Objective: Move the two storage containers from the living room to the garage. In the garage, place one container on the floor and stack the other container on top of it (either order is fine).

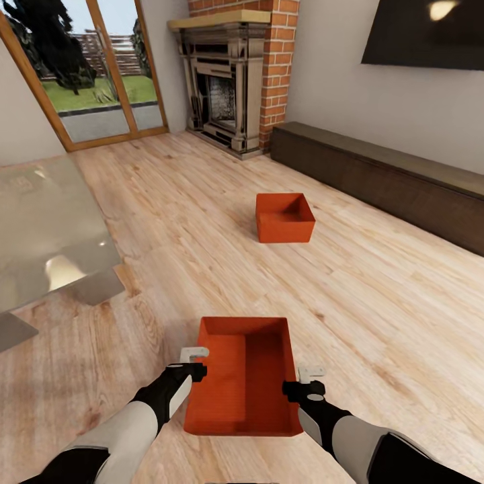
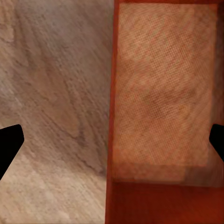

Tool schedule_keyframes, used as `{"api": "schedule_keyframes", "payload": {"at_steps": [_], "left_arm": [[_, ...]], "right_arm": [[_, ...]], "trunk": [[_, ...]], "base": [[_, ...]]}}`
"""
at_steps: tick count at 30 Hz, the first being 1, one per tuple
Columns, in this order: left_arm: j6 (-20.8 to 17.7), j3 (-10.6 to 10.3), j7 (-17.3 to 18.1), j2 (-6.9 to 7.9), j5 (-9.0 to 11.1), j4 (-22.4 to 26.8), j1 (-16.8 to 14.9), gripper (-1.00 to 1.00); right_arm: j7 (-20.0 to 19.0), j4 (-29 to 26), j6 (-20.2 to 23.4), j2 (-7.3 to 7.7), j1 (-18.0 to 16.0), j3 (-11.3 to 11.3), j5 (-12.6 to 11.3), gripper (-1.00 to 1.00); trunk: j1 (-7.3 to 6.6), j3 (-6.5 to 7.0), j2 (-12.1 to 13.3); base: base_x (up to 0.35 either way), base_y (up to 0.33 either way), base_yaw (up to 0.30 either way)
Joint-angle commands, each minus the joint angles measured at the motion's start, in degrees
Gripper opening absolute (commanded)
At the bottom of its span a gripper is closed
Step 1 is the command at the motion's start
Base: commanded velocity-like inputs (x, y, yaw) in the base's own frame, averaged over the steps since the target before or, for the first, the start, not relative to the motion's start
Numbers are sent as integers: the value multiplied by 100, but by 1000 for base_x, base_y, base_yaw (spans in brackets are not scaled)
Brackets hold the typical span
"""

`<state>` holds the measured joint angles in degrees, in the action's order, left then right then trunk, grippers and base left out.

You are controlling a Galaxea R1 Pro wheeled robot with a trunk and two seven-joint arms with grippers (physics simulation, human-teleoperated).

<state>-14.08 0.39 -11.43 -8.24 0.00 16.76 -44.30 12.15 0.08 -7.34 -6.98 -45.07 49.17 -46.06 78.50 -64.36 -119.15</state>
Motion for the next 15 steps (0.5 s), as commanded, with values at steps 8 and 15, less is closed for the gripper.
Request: {"api": "schedule_keyframes", "payload": {"at_steps": [8, 15], "left_arm": [[-17, -2, -18, 5, 19, -29, 0, 100], [-15, -4, -18, 6, 19, -29, 0, 100]], "right_arm": [[16, -1, -13, 4, -2, 51, -60, 100], [16, -53, -7, -2, -2, 93, -61, 100]], "trunk": [[153, -130, -284], [153, -130, -284]], "base": [[0, 0, 0], [0, 0, 0]]}}
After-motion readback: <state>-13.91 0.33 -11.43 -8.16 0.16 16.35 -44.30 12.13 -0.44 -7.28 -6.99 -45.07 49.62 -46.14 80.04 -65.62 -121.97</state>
